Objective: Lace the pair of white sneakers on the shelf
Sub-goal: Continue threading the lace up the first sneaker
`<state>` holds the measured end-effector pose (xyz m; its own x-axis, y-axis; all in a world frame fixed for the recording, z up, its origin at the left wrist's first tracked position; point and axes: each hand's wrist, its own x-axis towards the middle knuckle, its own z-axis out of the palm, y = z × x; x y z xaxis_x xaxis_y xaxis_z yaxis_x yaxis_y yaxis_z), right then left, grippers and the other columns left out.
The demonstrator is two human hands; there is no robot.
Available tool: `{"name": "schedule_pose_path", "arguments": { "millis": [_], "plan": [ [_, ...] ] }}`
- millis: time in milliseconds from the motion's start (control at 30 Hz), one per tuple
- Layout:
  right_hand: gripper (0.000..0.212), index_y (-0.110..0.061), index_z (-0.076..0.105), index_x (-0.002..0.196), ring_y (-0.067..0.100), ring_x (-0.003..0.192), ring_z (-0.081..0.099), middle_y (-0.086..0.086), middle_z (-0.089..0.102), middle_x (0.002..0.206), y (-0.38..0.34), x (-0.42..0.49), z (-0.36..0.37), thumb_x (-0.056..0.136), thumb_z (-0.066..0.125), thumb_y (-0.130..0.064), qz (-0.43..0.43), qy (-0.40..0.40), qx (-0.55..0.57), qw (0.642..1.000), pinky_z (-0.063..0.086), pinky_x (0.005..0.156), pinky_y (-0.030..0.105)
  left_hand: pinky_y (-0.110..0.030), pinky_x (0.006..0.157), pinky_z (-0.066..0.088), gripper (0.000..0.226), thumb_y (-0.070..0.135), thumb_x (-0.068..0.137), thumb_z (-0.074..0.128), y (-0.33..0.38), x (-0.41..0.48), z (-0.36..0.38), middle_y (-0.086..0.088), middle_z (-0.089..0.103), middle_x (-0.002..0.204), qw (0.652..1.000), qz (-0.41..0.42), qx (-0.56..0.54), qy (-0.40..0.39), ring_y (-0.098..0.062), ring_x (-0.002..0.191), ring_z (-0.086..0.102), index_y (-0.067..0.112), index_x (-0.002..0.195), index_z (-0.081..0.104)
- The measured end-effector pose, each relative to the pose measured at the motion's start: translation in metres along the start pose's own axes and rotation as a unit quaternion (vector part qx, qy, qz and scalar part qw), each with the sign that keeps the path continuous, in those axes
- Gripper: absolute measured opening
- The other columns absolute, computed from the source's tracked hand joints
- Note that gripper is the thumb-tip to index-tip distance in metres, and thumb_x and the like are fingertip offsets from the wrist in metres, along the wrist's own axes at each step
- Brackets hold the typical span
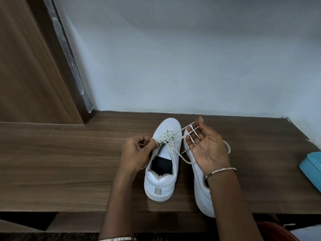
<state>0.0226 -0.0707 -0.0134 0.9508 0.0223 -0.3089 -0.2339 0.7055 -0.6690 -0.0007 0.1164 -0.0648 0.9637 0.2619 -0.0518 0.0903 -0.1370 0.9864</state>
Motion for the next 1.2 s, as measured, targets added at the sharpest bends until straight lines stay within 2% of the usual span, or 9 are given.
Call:
{"name": "schedule_pose_path", "arguments": {
  "millis": [100, 200, 400, 667, 767, 900, 1000, 1133, 1200],
  "plan": [
    [0.027, -0.006, 0.063, 0.115, 0.017, 0.081, 0.067, 0.001, 0.071, 0.082, 0.004, 0.004, -0.001, 0.090, 0.071, -0.012, -0.106, 0.081, -0.297, 0.946, 0.050, 0.074, 0.025, -0.034, 0.062, 0.050, 0.006, 0.013, 0.081, 0.080, 0.003, -0.003, -0.002, -0.018, 0.073, 0.079, 0.998, -0.027, -0.049, -0.009, -0.021, 0.066, 0.062, 0.009, 0.080, 0.077],
    [0.048, -0.011, 0.056, 0.131, 0.020, 0.094, 0.065, 0.002, 0.070, 0.104, 0.014, 0.004, -0.002, 0.087, 0.072, -0.021, -0.249, 0.182, -0.574, 0.759, 0.045, 0.083, 0.028, -0.036, 0.065, 0.050, 0.007, 0.010, 0.080, 0.081, 0.006, -0.004, -0.003, -0.025, 0.072, 0.083, 0.997, -0.033, -0.070, -0.016, -0.025, 0.068, 0.062, 0.005, 0.081, 0.077],
    [0.015, -0.031, 0.075, 0.097, 0.018, 0.107, 0.057, -0.012, 0.070, 0.102, 0.042, 0.001, 0.008, 0.083, 0.071, -0.033, -0.317, -0.109, -0.714, 0.614, 0.047, 0.088, 0.048, -0.046, 0.072, 0.054, 0.006, 0.009, 0.081, 0.078, 0.005, -0.006, -0.004, -0.019, 0.074, 0.078, 0.997, -0.017, -0.077, -0.014, -0.037, 0.073, 0.068, 0.008, 0.075, 0.077],
    [0.005, -0.031, 0.072, 0.075, 0.021, 0.092, 0.060, -0.010, 0.069, 0.078, 0.052, -0.001, 0.009, 0.081, 0.074, -0.031, -0.385, -0.016, -0.767, 0.513, 0.034, 0.076, 0.039, -0.050, 0.073, 0.049, 0.008, 0.011, 0.076, 0.081, 0.005, -0.004, -0.003, -0.021, 0.074, 0.081, 0.995, -0.050, -0.089, -0.005, -0.040, 0.077, 0.064, 0.008, 0.070, 0.076],
    [0.010, -0.030, 0.068, 0.074, 0.019, 0.094, 0.058, -0.011, 0.068, 0.081, 0.056, -0.003, 0.012, 0.083, 0.071, -0.029, -0.387, 0.004, -0.757, 0.527, 0.035, 0.076, 0.038, -0.045, 0.068, 0.047, 0.010, 0.011, 0.076, 0.082, 0.005, -0.005, -0.003, -0.023, 0.073, 0.081, 0.993, -0.054, -0.100, 0.001, -0.035, 0.070, 0.060, 0.006, 0.071, 0.075],
    [0.006, -0.026, 0.069, 0.080, 0.016, 0.091, 0.063, -0.012, 0.070, 0.084, 0.032, 0.004, -0.001, 0.085, 0.071, -0.023, -0.371, 0.050, -0.619, 0.691, 0.049, 0.084, 0.043, -0.035, 0.062, 0.048, 0.010, 0.009, 0.076, 0.082, 0.006, -0.004, -0.003, -0.015, 0.075, 0.080, 0.993, -0.054, -0.105, 0.017, -0.024, 0.066, 0.062, 0.004, 0.072, 0.074],
    [0.015, -0.024, 0.068, 0.076, 0.016, 0.083, 0.067, -0.008, 0.070, 0.081, 0.006, 0.013, -0.019, 0.084, 0.073, -0.013, -0.349, 0.119, -0.539, 0.757, 0.054, 0.084, 0.044, -0.030, 0.064, 0.050, 0.008, 0.006, 0.075, 0.082, 0.007, -0.003, -0.001, -0.009, 0.076, 0.077, 0.994, -0.044, -0.095, 0.020, -0.011, 0.065, 0.063, 0.004, 0.072, 0.075],
    [0.016, -0.024, 0.067, 0.075, 0.018, 0.081, 0.068, -0.001, 0.071, 0.082, -0.007, 0.018, -0.037, 0.083, 0.074, -0.013, -0.290, 0.170, -0.509, 0.792, 0.057, 0.080, 0.048, -0.028, 0.067, 0.052, 0.008, 0.006, 0.075, 0.082, 0.006, -0.002, 0.002, -0.010, 0.076, 0.080, 0.995, -0.035, -0.086, 0.020, -0.014, 0.071, 0.067, 0.003, 0.074, 0.075],
    [0.017, -0.027, 0.066, 0.076, 0.022, 0.088, 0.067, -0.003, 0.071, 0.087, -0.005, 0.017, -0.037, 0.082, 0.074, -0.013, -0.298, 0.185, -0.544, 0.762, 0.055, 0.082, 0.049, -0.030, 0.067, 0.053, 0.008, 0.006, 0.075, 0.082, 0.005, -0.002, 0.001, -0.012, 0.076, 0.080, 0.996, -0.033, -0.084, 0.021, -0.017, 0.072, 0.066, 0.002, 0.074, 0.075]
  ]
}}
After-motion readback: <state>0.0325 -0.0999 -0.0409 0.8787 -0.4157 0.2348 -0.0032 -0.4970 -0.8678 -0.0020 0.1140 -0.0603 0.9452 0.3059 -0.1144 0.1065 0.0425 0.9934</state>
